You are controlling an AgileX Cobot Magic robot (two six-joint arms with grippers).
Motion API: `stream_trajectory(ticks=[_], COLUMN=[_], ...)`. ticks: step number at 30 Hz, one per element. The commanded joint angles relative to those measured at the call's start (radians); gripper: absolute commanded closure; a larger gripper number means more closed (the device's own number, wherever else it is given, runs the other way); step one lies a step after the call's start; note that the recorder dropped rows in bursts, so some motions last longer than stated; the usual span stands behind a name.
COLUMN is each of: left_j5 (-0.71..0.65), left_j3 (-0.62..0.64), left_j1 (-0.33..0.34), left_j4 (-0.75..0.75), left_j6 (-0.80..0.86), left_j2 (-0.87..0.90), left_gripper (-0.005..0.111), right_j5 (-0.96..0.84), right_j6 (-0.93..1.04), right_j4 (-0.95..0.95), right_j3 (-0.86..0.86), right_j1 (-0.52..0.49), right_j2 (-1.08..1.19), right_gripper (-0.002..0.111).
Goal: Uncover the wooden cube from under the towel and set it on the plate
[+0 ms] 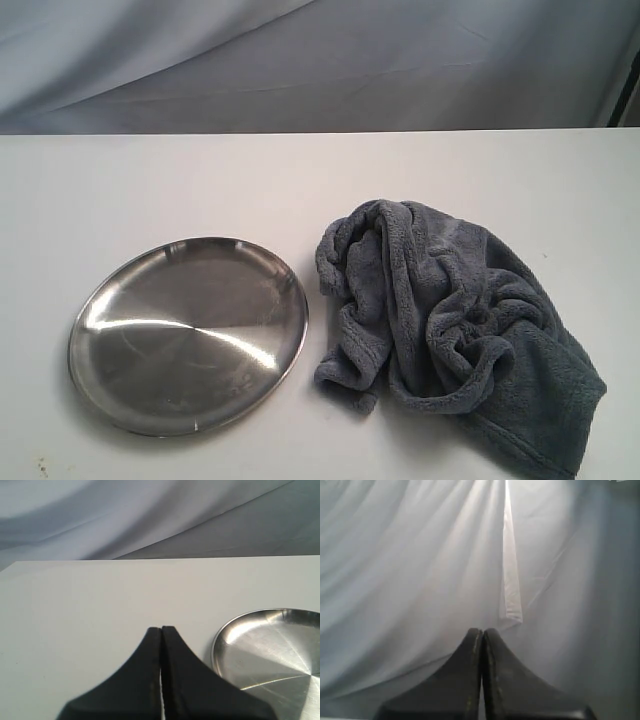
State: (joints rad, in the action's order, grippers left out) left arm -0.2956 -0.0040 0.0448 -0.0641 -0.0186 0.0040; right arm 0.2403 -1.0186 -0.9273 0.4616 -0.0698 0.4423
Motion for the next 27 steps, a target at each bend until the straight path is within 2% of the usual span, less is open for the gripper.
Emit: stream_trajectory(ticks=[1,3,4,6,10,12,14,18,27], left_j5=[0.011,0.011,0.011,0.011,0.011,0.011,0.011,0.011,0.011], left_j3=[0.004,0.004,0.004,0.004,0.004,0.004,0.004,0.004,0.004], left_j1=[0.002,0.002,0.002,0.002,0.002,0.002,0.002,0.002,0.002], left_j4=[0.002,0.002,0.002,0.002,0.002,0.002,0.002,0.002,0.002], left_j6=[-0.004,-0.004,-0.004,-0.004,-0.004,-0.004,-0.004,-0.004,-0.004], left_j2=[-0.004,-0.004,-0.004,-0.004,-0.004,-0.004,-0.004,-0.004,-0.004], left_gripper=[0.107,0.107,0.107,0.107,0.107,0.107,0.107,0.107,0.107], right_j5=[0.183,0.301,0.346,0.406,0.398,0.394,0.449,0.541,0.596], right_j6=[-0.32,-0.543,-0.701,-0.821,-0.762,-0.681,-0.515,-0.369,-0.333], right_j4=[-0.361,-0.595,-0.782,-0.817,-0.817,-0.817,-0.817,-0.8,-0.724], right_j3=[0.079,0.162,0.229,0.309,0.345,0.355,0.355,0.355,0.355], right_j1=[0.002,0.002,0.002,0.002,0.002,0.002,0.002,0.002,0.002], right_j2=[0.2,0.328,0.411,0.528,0.687,0.738,0.766,0.777,0.777], right_gripper=[0.108,0.108,0.108,0.108,0.108,0.108,0.108,0.108,0.108])
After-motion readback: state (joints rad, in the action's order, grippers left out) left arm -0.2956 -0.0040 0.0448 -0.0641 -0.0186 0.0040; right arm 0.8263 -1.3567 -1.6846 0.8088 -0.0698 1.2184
